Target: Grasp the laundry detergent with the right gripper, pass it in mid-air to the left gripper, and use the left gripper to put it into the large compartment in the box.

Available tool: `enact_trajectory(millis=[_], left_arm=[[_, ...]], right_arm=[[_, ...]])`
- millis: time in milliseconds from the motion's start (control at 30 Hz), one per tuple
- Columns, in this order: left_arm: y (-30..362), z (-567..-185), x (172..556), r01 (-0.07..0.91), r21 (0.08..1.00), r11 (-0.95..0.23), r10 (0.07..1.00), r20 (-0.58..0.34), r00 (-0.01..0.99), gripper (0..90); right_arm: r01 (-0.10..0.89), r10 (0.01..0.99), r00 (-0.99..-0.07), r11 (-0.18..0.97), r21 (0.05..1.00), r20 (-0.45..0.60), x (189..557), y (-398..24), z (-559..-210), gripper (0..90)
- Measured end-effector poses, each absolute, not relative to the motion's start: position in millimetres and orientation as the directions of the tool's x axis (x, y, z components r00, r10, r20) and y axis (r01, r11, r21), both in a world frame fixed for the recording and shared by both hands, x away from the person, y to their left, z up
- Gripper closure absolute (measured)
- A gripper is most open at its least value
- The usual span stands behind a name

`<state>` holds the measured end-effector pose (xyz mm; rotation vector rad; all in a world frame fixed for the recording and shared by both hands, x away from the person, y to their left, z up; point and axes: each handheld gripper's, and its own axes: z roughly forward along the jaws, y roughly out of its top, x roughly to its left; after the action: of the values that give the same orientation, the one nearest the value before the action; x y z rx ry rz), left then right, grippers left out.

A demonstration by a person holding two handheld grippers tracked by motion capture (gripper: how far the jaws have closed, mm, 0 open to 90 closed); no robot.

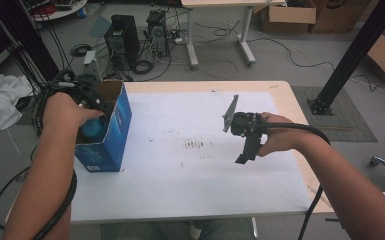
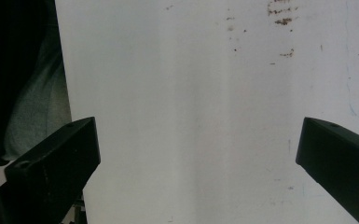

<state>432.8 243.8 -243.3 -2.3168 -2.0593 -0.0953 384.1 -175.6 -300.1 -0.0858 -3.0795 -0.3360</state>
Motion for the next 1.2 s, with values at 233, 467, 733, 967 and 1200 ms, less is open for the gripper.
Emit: enact_trajectory(millis=[233,467,733,967,1200], left_arm=[[237,-219,430,0.985,0.041,-0.165,0.984,0.070,0.162,19.2],[233,-192,428,0.976,0.078,-0.205,0.976,0.088,0.198,17.1],[222,-170,422,0.955,0.087,-0.283,0.957,0.097,0.275,14.7],[214,-164,420,0.934,0.100,-0.343,0.938,0.088,0.335,9.6],[202,-160,419,0.905,0.119,-0.408,0.913,0.062,0.404,4.7]], right_arm=[[0.060,0.051,-0.998,0.976,0.211,0.046,383,-175,-298,0.0],[0.054,0.046,-0.998,0.977,0.205,0.047,381,-172,-297,0.0],[0.066,0.057,-0.997,0.978,0.198,0.049,381,-175,-296,0.0],[0.067,0.060,-0.997,0.975,0.210,0.043,380,-174,-293,0.0],[0.069,0.062,-0.997,0.971,0.229,0.037,380,-176,-287,0.0]])
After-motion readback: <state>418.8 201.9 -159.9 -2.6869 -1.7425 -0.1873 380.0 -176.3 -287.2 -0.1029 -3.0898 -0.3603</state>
